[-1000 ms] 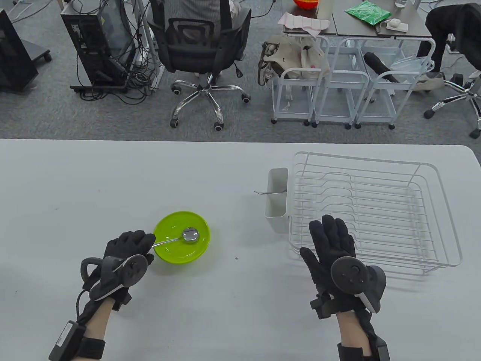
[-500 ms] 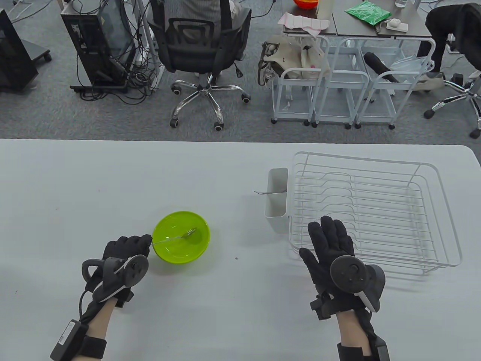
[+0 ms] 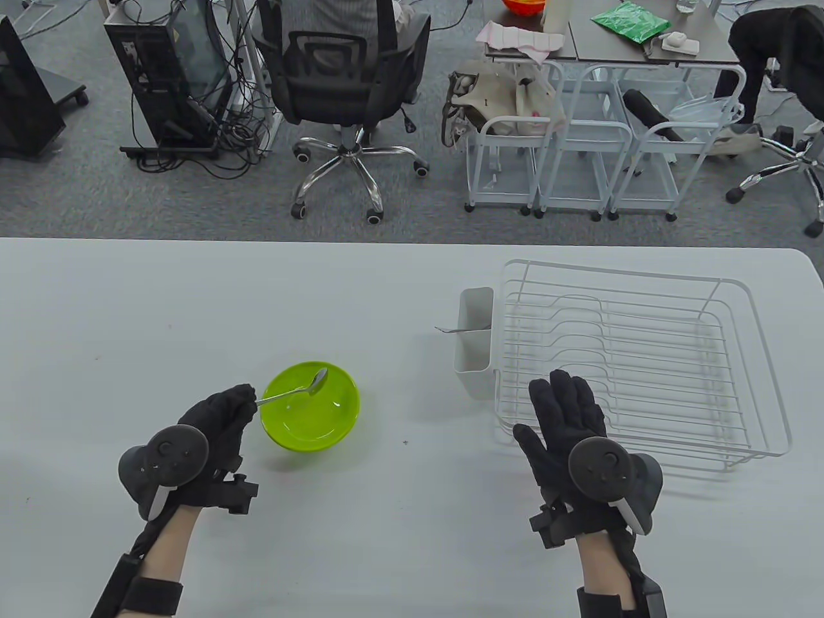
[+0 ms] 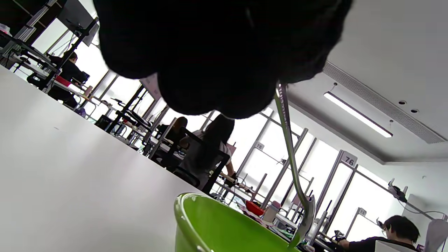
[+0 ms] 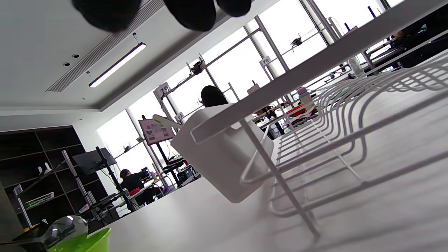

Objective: Insert the steel spoon and steel fork into the cutlery bin

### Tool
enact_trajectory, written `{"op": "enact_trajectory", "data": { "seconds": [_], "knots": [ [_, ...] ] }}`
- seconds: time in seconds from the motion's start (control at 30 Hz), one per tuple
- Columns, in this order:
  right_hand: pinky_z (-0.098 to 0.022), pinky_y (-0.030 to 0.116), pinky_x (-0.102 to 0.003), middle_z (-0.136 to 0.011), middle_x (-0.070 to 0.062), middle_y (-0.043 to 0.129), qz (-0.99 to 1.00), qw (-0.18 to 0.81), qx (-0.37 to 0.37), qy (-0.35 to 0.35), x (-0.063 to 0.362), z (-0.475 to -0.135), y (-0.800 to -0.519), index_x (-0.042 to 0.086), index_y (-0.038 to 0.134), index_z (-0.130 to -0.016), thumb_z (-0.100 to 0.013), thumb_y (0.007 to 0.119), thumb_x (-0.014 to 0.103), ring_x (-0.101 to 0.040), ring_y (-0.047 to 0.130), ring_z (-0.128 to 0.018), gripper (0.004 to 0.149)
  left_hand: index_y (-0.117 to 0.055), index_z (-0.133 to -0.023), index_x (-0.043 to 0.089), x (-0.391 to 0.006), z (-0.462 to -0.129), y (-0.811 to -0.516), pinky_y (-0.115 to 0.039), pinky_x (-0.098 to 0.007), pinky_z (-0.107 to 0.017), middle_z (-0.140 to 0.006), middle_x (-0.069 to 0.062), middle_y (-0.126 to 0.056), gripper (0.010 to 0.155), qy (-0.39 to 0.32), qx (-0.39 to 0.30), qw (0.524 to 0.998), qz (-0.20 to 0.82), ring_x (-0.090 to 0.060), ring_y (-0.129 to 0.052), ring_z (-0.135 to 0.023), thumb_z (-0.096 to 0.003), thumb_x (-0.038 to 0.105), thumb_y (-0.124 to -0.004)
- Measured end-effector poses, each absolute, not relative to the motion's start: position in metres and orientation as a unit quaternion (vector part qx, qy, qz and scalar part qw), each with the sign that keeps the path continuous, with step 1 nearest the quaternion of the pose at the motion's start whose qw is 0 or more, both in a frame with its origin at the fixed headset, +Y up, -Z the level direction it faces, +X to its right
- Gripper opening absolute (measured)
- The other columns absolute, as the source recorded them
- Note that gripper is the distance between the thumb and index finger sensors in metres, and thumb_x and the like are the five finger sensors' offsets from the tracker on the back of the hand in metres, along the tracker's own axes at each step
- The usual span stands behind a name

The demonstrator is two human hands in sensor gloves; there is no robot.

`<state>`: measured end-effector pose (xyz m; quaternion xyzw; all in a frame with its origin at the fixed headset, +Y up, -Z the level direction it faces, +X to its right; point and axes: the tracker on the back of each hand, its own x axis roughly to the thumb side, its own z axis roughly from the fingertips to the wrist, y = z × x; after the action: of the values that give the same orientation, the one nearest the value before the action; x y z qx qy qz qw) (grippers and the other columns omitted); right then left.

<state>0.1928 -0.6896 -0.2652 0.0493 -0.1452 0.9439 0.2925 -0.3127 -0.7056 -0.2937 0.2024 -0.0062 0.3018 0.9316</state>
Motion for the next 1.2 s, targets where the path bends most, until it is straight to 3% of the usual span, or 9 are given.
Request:
{"op": "enact_trajectory", "data": {
  "seconds": [0.23, 0.53, 0.77, 0.97, 1.2],
  "knots": [
    [-0.073, 0.034, -0.062, -0.119, -0.013, 0.039, 0.937, 0.308, 0.038, -0.157, 0.203, -0.264, -0.688, 0.019, 0.053, -0.112, -0.050, 0.065, 0.051, -0.042, 0.029, -0.110, 0.071, -0.094, -0.080, 0.028, -0.306, -0.294, -0.686, -0.092, -0.036, -0.048, -0.064, 0.011, -0.107, 0.038, -0.006, 0.211, 0.895, 0.394, -0.013, -0.107, -0.052, -0.0475, 0.043, -0.083],
    [-0.073, 0.034, -0.062, -0.119, -0.013, 0.039, 0.929, 0.330, 0.021, -0.163, 0.215, -0.265, -0.688, 0.019, 0.053, -0.112, -0.050, 0.065, 0.051, -0.042, 0.029, -0.110, 0.071, -0.091, -0.084, 0.029, -0.270, -0.317, -0.622, -0.089, -0.038, -0.051, -0.067, 0.011, -0.104, 0.038, -0.044, 0.240, 0.897, 0.369, -0.014, -0.104, -0.056, -0.0503, 0.042, -0.079],
    [-0.073, 0.034, -0.062, -0.119, -0.013, 0.039, 0.926, 0.339, 0.019, -0.165, 0.217, -0.265, -0.688, 0.019, 0.053, -0.112, -0.050, 0.065, 0.051, -0.042, 0.029, -0.110, 0.071, -0.089, -0.087, 0.030, -0.212, -0.343, -0.584, -0.088, -0.038, -0.054, -0.072, 0.011, -0.103, 0.039, -0.101, 0.227, 0.910, 0.330, -0.015, -0.103, -0.060, -0.0522, 0.041, -0.074],
    [-0.073, 0.034, -0.062, -0.119, -0.013, 0.039, 0.923, 0.347, 0.017, -0.164, 0.219, -0.265, -0.688, 0.019, 0.053, -0.112, -0.050, 0.065, 0.051, -0.042, 0.029, -0.110, 0.071, -0.089, -0.087, 0.030, -0.161, -0.363, -0.573, -0.088, -0.038, -0.054, -0.072, 0.011, -0.103, 0.039, -0.138, 0.203, 0.918, 0.312, -0.015, -0.103, -0.060, -0.0521, 0.041, -0.074],
    [-0.073, 0.034, -0.062, -0.119, -0.013, 0.039, 0.919, 0.355, 0.016, -0.168, 0.221, -0.264, -0.687, 0.019, 0.053, -0.112, -0.050, 0.065, 0.051, -0.042, 0.029, -0.110, 0.071, -0.089, -0.087, 0.030, -0.108, -0.382, -0.584, -0.089, -0.038, -0.053, -0.071, 0.012, -0.103, 0.040, -0.165, 0.152, 0.934, 0.276, -0.015, -0.103, -0.060, -0.0520, 0.041, -0.074]
  ]
}}
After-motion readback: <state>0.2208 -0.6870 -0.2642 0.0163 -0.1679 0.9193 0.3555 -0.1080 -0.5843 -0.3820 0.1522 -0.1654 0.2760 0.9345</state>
